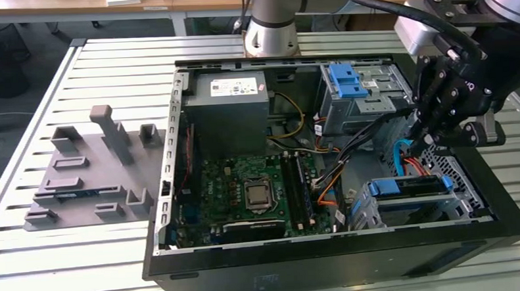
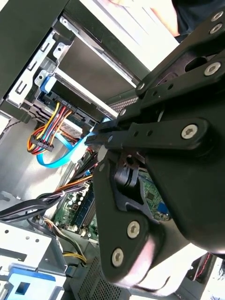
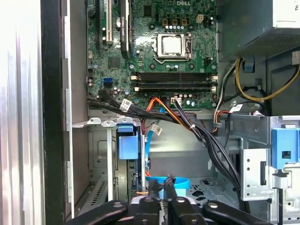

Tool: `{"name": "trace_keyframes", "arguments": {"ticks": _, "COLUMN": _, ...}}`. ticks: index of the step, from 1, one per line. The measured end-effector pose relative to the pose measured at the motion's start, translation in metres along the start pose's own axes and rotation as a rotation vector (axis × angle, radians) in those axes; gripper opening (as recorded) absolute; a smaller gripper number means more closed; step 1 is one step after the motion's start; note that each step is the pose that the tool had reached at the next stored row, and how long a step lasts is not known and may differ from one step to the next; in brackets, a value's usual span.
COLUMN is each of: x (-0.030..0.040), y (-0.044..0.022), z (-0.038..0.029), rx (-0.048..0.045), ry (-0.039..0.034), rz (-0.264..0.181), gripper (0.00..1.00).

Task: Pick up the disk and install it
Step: 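Insert the second disk wire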

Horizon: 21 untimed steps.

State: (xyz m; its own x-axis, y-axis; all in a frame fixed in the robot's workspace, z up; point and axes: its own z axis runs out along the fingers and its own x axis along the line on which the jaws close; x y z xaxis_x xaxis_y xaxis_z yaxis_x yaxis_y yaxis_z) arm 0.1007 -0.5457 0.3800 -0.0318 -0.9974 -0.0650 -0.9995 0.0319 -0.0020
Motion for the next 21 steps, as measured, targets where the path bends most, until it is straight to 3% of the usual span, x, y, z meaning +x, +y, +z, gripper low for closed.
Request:
{"name": "trace_keyframes", "arguments": {"ticks": 5, "x": 0.0001, "y": 0.0, "z": 0.0012, "rx": 0.0007, "ry": 0.0222, "rz": 0.0, "gripper": 0.25}}
{"name": "trace_keyframes", "arguments": {"ticks": 8, "x": 0.0001, "y": 0.0, "z": 0.002, "rx": 0.0012, "ry": 0.0413, "rz": 0.0, "gripper": 0.25}}
{"name": "trace_keyframes", "arguments": {"ticks": 21, "x": 0.0008, "y": 0.0, "z": 0.0118, "rx": 0.0014, "ry": 0.0439, "rz": 0.0, "gripper": 0.25}}
